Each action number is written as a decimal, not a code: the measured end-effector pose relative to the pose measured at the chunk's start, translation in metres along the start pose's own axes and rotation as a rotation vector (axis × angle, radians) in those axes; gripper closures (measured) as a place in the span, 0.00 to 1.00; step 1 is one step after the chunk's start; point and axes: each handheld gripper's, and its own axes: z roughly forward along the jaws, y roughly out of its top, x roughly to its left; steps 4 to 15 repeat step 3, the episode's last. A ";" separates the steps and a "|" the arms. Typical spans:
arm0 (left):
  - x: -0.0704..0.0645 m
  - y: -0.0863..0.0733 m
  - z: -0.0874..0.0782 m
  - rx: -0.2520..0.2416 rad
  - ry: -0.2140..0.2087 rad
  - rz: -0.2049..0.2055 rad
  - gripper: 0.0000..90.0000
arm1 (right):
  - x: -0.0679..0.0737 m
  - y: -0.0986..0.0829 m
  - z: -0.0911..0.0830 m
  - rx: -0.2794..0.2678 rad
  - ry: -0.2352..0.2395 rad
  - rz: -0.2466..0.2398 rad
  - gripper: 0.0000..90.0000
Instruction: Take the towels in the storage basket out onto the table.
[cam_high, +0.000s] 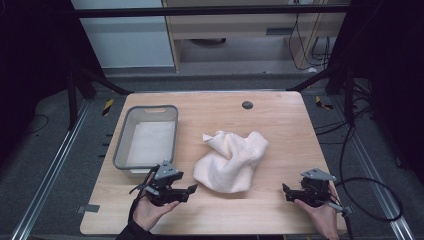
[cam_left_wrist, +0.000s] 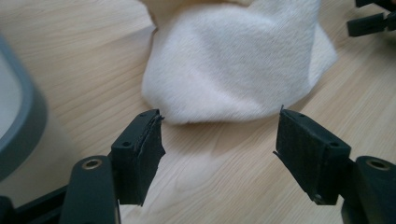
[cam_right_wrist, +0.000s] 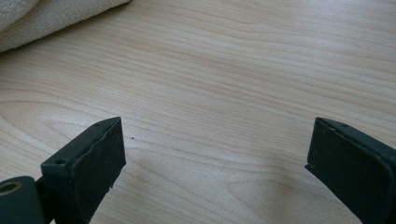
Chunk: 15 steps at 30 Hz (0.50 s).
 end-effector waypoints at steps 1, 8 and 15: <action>0.001 -0.004 -0.003 -0.006 0.009 -0.009 0.34 | 0.000 0.000 0.000 0.000 0.002 0.002 0.05; 0.006 -0.014 -0.010 -0.024 0.027 -0.018 0.34 | 0.000 0.000 0.000 -0.003 0.000 -0.004 0.05; 0.006 -0.014 -0.010 -0.024 0.027 -0.018 0.34 | 0.000 0.000 0.000 -0.003 0.000 -0.004 0.05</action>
